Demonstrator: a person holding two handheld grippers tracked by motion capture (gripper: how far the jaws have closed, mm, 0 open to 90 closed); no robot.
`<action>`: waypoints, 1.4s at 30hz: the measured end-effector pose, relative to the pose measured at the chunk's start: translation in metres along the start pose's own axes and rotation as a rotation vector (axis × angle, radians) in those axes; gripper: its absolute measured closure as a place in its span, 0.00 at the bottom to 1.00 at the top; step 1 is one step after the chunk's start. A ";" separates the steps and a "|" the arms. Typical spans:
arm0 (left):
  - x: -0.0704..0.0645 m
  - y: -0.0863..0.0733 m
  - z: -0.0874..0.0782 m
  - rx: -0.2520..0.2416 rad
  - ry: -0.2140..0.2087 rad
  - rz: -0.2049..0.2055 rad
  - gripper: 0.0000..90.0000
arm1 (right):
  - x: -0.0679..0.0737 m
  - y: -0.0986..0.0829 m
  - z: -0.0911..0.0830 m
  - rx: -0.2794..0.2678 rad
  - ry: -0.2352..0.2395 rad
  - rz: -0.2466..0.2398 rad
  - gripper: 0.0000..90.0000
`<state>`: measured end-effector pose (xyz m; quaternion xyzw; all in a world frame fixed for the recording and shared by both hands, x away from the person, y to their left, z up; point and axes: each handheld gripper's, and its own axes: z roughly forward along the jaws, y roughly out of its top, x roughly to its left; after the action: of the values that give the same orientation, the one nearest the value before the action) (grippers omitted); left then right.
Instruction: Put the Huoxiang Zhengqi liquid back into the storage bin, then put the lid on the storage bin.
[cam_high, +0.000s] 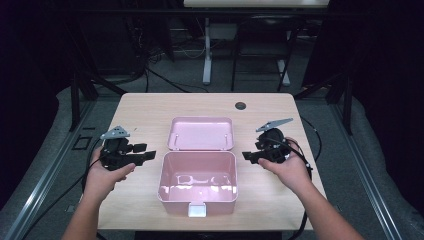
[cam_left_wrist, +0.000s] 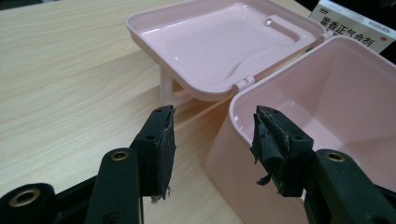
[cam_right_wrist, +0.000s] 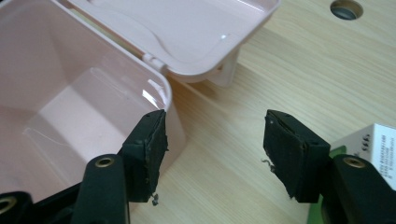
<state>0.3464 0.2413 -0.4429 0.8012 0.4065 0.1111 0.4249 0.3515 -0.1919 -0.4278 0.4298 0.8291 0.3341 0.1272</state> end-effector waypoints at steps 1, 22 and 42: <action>0.000 -0.001 0.001 0.007 0.034 0.005 0.54 | -0.005 0.002 0.001 0.031 -0.008 0.008 0.43; -0.002 -0.001 -0.001 0.006 0.066 -0.003 0.53 | -0.050 0.012 0.009 0.183 -0.099 0.052 0.44; 0.001 0.002 0.003 0.014 0.033 -0.001 0.53 | -0.071 0.019 0.021 0.385 -0.193 0.056 0.49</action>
<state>0.3497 0.2398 -0.4437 0.8021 0.4145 0.1211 0.4126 0.4163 -0.2312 -0.4358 0.4988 0.8495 0.1302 0.1121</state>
